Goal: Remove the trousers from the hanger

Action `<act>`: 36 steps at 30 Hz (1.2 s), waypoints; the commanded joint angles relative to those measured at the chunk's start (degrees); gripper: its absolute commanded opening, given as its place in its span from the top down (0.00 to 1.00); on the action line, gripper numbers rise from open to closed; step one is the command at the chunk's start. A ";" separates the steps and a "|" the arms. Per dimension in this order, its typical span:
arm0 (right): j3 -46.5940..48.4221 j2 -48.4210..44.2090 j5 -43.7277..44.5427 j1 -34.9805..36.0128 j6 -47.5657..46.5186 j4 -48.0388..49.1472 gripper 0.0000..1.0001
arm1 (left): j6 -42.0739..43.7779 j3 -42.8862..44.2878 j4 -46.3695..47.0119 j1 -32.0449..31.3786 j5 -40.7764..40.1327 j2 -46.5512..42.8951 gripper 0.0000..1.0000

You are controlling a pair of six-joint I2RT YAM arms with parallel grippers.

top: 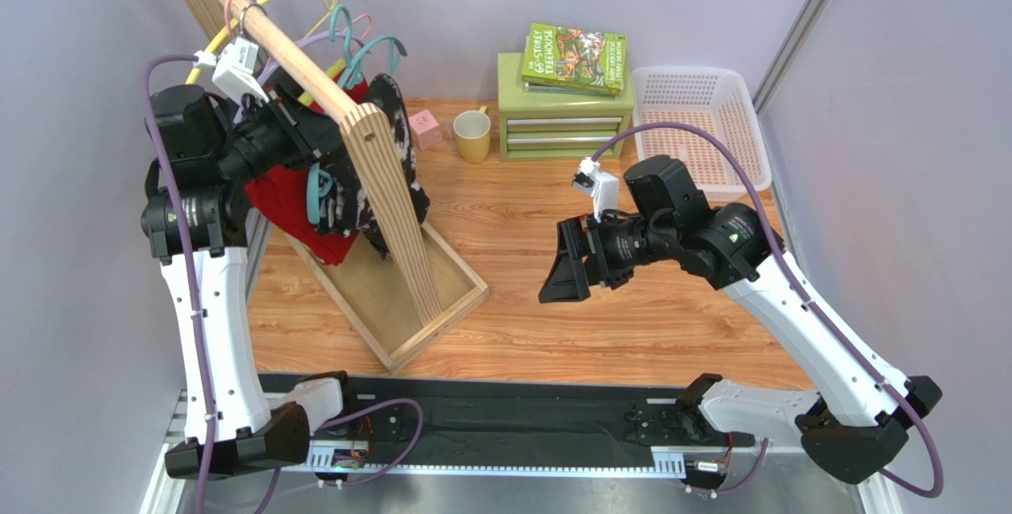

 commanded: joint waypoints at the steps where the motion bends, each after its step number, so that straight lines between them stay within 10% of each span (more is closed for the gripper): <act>1: 0.98 1.27 1.12 0.16 0.06 2.73 0.00 | -2.26 -4.37 8.20 0.24 1.72 -4.60 1.00; 23: 9.41 9.80 3.13 -1.69 0.23 6.60 0.00 | -15.17 -24.07 24.81 -0.37 10.42 -9.10 1.00; 36: 22.42 29.74 -7.84 -12.75 8.67 35.05 0.00 | -16.24 -17.21 19.29 -1.16 15.00 -6.63 1.00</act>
